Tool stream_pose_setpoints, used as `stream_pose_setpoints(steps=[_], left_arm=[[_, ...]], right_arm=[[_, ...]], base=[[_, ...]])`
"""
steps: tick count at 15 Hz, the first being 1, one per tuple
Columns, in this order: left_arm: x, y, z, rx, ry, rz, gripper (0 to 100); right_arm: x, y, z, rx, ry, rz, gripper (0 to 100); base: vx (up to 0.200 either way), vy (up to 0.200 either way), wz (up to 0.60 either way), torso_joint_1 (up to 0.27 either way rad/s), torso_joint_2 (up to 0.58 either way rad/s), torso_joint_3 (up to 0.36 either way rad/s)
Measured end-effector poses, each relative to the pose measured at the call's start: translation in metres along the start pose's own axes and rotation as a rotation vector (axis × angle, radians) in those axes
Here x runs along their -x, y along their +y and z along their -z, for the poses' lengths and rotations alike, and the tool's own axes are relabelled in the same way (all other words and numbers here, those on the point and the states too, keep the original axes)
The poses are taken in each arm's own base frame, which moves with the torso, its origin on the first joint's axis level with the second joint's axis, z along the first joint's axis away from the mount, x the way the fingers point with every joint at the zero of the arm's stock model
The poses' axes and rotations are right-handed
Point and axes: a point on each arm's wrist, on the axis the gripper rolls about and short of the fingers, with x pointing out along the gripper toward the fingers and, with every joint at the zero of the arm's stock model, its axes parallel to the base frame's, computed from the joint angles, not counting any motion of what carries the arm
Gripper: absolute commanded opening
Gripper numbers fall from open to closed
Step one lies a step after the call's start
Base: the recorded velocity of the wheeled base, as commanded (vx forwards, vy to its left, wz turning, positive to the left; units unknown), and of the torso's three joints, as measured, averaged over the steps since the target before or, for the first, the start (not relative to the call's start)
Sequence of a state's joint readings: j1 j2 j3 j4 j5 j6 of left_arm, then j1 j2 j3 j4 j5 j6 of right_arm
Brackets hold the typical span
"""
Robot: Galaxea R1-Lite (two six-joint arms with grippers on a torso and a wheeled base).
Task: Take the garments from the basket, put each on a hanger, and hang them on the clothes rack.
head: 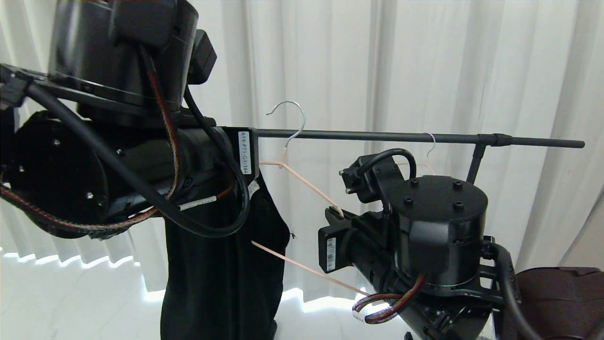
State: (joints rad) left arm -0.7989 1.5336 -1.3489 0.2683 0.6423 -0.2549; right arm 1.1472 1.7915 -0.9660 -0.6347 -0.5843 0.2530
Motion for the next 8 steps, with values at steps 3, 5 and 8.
stream_pose_setpoints(steps=[3, 5, 8], left_arm=[[0.008, -0.010, 0.000, -0.004, -0.007, 0.049, 0], [0.014, -0.017, 0.001, -0.015, -0.010, 0.083, 0], [0.014, -0.018, 0.006, -0.041, 0.004, 0.082, 0]], right_arm=[[-0.003, 0.002, 0.002, 0.001, 0.003, 0.001, 0], [-0.004, 0.002, 0.003, 0.002, 0.006, 0.003, 0], [-0.005, 0.001, 0.003, 0.002, 0.007, 0.007, 0]], base=[[0.000, 0.000, 0.00, 0.000, 0.00, 0.000], [0.000, 0.000, 0.00, 0.000, 0.00, 0.000], [0.000, 0.000, 0.00, 0.000, 0.00, 0.000]])
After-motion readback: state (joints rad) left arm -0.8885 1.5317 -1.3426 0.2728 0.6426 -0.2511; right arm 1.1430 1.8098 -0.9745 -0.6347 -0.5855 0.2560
